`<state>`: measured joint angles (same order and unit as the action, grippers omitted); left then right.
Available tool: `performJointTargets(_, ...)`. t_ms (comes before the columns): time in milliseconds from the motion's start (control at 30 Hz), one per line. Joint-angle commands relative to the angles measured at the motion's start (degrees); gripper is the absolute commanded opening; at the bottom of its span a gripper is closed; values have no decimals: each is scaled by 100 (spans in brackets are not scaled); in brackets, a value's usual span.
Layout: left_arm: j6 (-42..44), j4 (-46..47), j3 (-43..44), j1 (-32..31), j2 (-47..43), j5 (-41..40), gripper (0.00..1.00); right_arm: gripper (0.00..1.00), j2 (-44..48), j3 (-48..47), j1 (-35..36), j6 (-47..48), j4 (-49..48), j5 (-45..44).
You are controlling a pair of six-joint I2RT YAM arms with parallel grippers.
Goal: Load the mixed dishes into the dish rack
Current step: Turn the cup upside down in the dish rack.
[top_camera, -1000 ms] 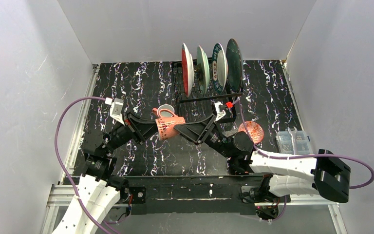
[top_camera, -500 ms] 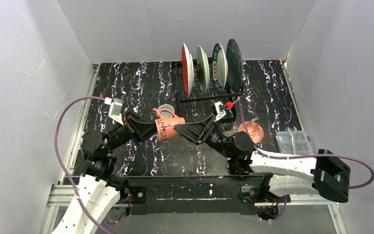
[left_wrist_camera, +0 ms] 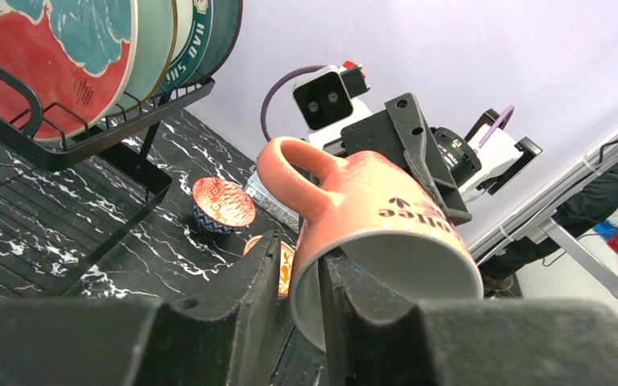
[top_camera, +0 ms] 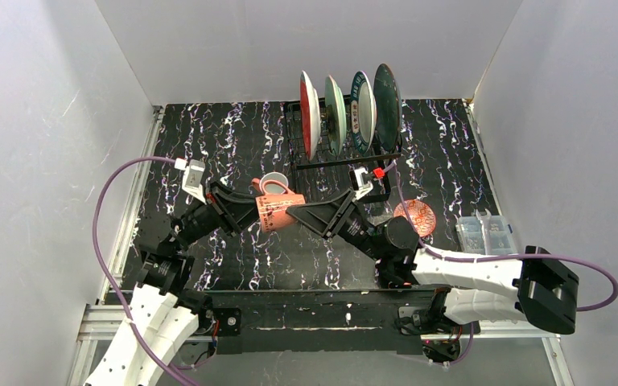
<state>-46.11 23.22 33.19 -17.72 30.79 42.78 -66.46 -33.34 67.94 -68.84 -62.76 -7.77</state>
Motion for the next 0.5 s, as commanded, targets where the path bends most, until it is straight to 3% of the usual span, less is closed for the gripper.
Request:
performJointTargets(0,-17,166,-76,31,106,88,26,27,375,-237,35,370,-100,-30)
performJointTargets(233,44,139,-145,31,147,189,41,26,960,-255,26,942,829,-388)
performJointTargets(467,368,-293,-30,36,167,257,54,25,1503,-534,18,1736,2398,-794)
